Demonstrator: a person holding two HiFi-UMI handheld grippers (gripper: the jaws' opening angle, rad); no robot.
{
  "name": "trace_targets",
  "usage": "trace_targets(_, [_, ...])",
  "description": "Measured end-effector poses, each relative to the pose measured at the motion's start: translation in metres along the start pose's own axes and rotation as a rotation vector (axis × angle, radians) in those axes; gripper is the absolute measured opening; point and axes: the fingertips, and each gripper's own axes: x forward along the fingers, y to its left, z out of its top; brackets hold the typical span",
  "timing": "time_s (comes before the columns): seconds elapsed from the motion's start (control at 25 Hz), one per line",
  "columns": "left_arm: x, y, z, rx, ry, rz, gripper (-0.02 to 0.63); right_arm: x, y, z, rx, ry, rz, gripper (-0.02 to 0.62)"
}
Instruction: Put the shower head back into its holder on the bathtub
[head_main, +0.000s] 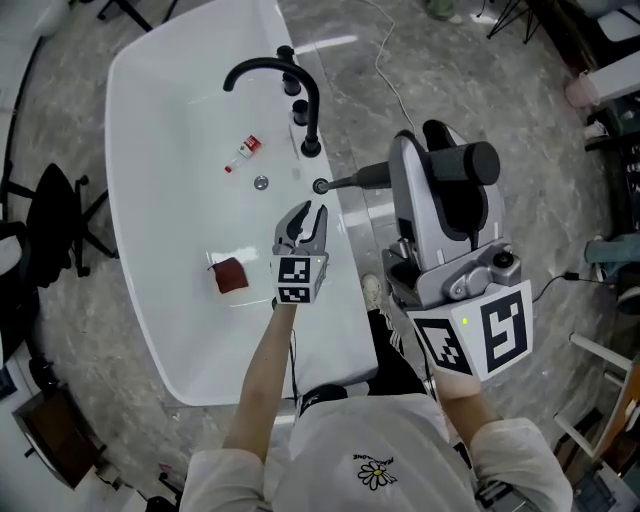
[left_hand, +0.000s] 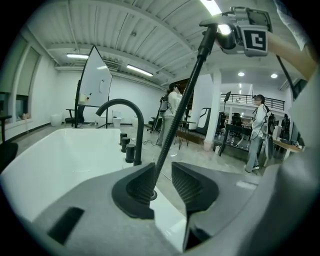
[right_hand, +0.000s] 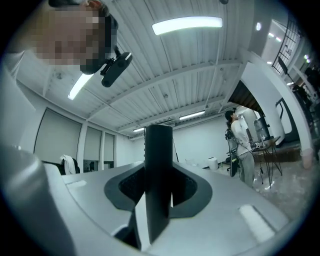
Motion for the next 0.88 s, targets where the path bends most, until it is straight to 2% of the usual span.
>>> trace_targets(0.12, [0.002, 0.015, -0.009, -0.026, 0.011, 0.032, 0.095, 0.017, -0.005, -0.035, -0.026, 0.054, 0.007, 0.118])
trace_targets(0.36, [0.01, 0.044, -0.01, -0.079, -0.001, 0.091, 0.095, 0.046, -0.021, -0.102, 0.009, 0.15, 0.009, 0.118])
trace_targets(0.56, [0.023, 0.058, -0.017, -0.127, -0.016, 0.11, 0.095, 0.059, -0.029, -0.146, 0.017, 0.199, 0.009, 0.118])
trace_targets(0.88, [0.031, 0.065, -0.02, -0.174, -0.085, 0.116, 0.095, 0.076, -0.029, -0.225, -0.014, 0.271, 0.067, 0.118])
